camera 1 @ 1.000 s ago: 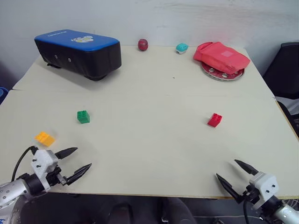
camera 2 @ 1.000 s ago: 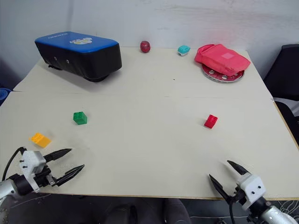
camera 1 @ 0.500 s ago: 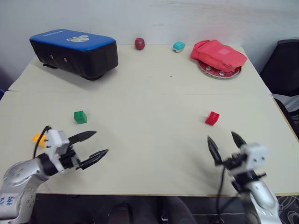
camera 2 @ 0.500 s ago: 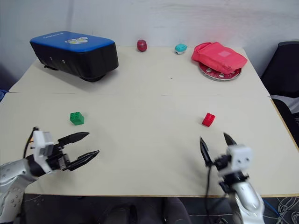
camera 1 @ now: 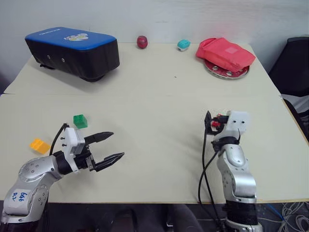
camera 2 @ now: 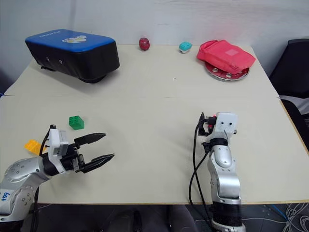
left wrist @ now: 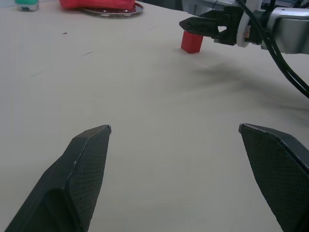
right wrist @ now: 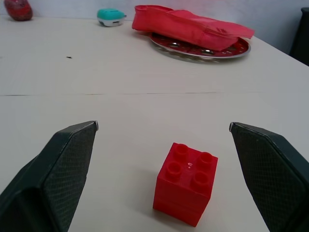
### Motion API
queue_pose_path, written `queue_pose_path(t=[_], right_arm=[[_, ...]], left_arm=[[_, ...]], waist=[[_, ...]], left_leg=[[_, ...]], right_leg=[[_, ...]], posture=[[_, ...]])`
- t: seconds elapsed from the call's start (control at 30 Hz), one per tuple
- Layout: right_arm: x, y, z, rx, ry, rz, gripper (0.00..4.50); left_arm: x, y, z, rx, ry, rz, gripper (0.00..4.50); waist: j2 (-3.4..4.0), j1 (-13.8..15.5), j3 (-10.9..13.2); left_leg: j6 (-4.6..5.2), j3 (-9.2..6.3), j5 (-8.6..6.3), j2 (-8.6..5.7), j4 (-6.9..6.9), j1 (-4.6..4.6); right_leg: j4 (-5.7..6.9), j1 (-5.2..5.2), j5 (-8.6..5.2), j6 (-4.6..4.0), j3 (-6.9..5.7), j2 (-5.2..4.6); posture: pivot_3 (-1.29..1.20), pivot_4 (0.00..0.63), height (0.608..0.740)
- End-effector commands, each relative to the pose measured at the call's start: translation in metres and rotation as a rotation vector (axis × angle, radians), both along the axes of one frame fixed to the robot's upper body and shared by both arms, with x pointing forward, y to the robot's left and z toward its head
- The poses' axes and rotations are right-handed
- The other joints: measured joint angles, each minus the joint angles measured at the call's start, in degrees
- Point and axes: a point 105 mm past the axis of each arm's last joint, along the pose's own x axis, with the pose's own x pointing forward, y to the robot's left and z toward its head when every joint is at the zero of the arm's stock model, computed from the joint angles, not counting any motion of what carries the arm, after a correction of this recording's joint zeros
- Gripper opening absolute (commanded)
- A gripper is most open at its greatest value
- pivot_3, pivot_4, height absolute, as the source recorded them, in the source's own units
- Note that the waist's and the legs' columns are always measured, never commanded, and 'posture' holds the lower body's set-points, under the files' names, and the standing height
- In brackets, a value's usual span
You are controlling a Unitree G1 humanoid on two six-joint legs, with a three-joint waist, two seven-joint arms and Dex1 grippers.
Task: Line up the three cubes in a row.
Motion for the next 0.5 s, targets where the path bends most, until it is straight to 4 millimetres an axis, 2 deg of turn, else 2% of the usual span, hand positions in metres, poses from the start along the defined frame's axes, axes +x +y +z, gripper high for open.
queue_pose_path(t=[0.03, 0.13, 0.2, 0.47, 0.5], right_arm=[[0.001, -0.009, 0.005, 0.020, -0.013, -0.055, 4.50], [0.003, -0.009, -0.002, 0.096, 0.012, -0.068, 4.50], [0.007, -0.014, -0.009, 0.133, 0.034, -0.089, 4.10], [0.021, -0.016, -0.014, 0.157, 0.036, -0.029, 1.58], [0.021, -0.017, -0.013, 0.158, 0.028, -0.017, 1.48]], left_arm=[[-0.003, -0.002, 0.007, 0.012, -0.037, -0.002, 4.46], [-0.004, -0.002, 0.008, 0.012, -0.037, 0.000, 4.46], [-0.004, -0.003, 0.008, 0.016, -0.039, -0.001, 4.50], [-0.001, -0.003, 0.010, 0.018, -0.047, 0.004, 4.50], [0.000, -0.003, 0.011, 0.017, -0.050, 0.006, 4.50]], waist=[[0.00, -0.26, 0.00], [0.00, -0.50, 0.00], [0.00, -0.81, 0.00], [0.00, -0.75, 0.00], [0.00, -0.75, 0.00]], left_leg=[[0.00, 0.00, 0.00, 0.00, 0.00, 0.00], [0.01, 0.00, 0.02, -0.01, 0.00, 0.00], [0.00, 0.01, 0.04, 0.00, 0.00, 0.02], [-0.01, 0.05, 0.05, -0.01, -0.01, 0.03], [-0.01, 0.04, 0.05, 0.00, -0.01, 0.04]], right_leg=[[0.01, 0.00, 0.00, 0.00, 0.00, 0.00], [0.06, 0.00, 0.01, 0.01, 0.01, 0.00], [0.10, -0.01, 0.01, 0.01, 0.04, 0.00], [0.12, -0.03, 0.01, 0.01, 0.07, 0.03], [0.12, -0.03, 0.01, 0.01, 0.07, 0.03]], posture=[[0.00, 0.150, 0.740], [0.00, 0.150, 0.740], [0.00, 0.150, 0.740], [0.00, 0.150, 0.740], [0.00, 0.150, 0.740]])
